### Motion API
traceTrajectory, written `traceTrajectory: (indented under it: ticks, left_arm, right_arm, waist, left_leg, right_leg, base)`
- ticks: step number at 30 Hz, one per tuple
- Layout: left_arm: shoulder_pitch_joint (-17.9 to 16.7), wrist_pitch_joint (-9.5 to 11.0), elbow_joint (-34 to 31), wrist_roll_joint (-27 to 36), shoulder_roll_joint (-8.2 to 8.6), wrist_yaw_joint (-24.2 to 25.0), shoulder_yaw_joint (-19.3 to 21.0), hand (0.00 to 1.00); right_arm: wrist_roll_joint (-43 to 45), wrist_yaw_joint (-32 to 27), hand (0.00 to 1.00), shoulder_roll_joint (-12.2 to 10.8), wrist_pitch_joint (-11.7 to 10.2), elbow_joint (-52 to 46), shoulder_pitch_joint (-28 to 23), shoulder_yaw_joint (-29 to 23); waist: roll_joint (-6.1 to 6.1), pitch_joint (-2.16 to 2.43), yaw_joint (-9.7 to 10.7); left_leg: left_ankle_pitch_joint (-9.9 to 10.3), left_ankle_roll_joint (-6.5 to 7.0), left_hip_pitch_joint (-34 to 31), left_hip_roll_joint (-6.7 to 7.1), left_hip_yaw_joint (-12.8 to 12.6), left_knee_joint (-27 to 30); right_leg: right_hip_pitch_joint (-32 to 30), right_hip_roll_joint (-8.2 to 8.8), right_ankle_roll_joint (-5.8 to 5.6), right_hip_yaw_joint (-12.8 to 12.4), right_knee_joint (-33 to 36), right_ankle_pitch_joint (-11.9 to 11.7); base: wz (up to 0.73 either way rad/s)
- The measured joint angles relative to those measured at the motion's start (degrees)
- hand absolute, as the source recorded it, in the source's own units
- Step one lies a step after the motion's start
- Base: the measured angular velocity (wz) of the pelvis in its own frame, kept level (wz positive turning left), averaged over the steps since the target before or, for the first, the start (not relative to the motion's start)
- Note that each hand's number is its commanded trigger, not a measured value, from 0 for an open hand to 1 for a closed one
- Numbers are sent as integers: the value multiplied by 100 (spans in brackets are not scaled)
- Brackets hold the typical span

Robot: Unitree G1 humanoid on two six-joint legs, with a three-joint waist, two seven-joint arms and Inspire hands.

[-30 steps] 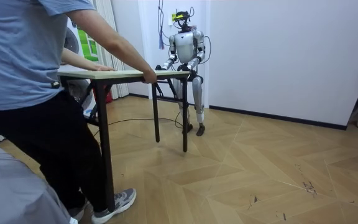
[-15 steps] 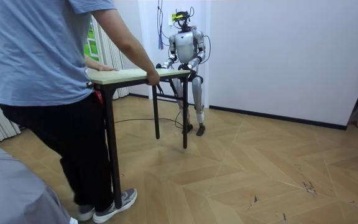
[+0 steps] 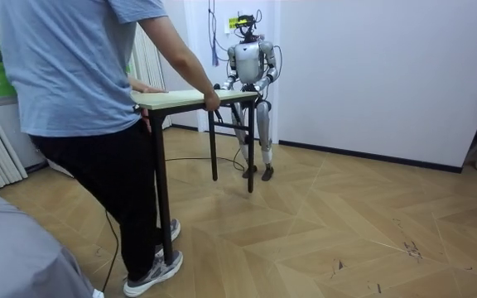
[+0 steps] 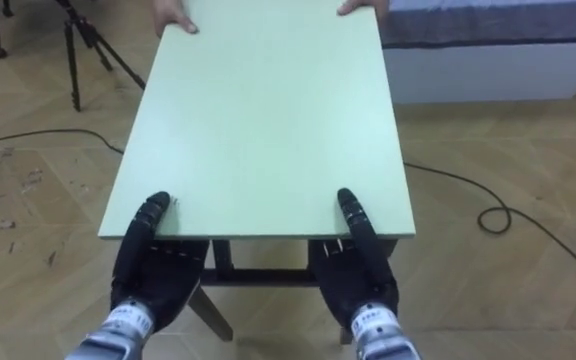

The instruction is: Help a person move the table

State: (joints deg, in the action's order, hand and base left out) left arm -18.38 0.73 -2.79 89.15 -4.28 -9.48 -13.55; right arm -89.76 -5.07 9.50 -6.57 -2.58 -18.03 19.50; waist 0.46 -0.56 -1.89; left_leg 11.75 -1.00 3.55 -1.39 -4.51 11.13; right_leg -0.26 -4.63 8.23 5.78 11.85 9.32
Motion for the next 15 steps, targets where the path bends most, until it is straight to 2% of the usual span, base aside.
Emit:
traceTrajectory:
  ticks: [3,6,7,9,11,12,14,15]
  left_arm:
    - [-94,93,-2,21,-60,186,-151,100]
    - [-119,275,1,65,-122,233,-296,100]
    - [-119,361,5,65,-129,271,-354,100]
    - [-141,387,47,80,-153,362,-359,100]
    - [-170,402,56,119,-199,398,-364,100]
    - [-185,428,56,127,-227,430,-365,100]
    - [-205,459,60,150,-280,501,-373,100]
    - [-210,491,61,198,-319,531,-433,100]
  right_arm:
    - [-30,201,100,19,-143,0,-144,71]
    - [-212,317,100,128,-211,1,-172,191]
    - [-277,387,100,137,-221,0,-171,236]
    - [-288,420,100,166,-252,1,-187,296]
    - [-290,482,100,175,-339,2,-240,398]
    - [-292,520,100,167,-360,8,-250,438]
    - [-289,576,100,171,-399,28,-258,501]
    - [-302,617,100,193,-408,28,-281,505]
  waist:
    - [-19,-13,5]
    - [-45,-28,8]
    - [-52,-33,8]
    - [-64,-43,5]
    - [-71,-51,-12]
    - [-67,-63,-19]
    - [-72,-82,-24]
    - [-30,-106,-25]
  left_leg:
    - [-4,-7,-110,-14,4,79]
    - [-6,-14,-291,-42,0,288]
    - [8,-37,-410,-90,1,432]
    - [19,-55,-550,-111,3,633]
    - [58,-117,-749,-143,16,966]
    - [96,-178,-934,-191,17,1256]
    - [101,-189,-1325,-242,72,1909]
    - [93,-203,-1577,-310,130,2361]
  right_leg:
    - [-102,0,21,33,84,-11]
    - [-208,-9,45,30,128,-30]
    - [-297,-9,59,32,199,-35]
    - [-374,-13,96,33,271,-56]
    - [-465,-19,133,51,384,-46]
    - [-553,-48,165,52,467,-40]
    - [-707,-65,227,90,648,6]
    - [-780,-109,246,130,713,42]
  base:
    - [1]
    - [-2]
    - [-4]
    - [0]
    - [0]
    - [-6]
    - [-2]
    - [8]
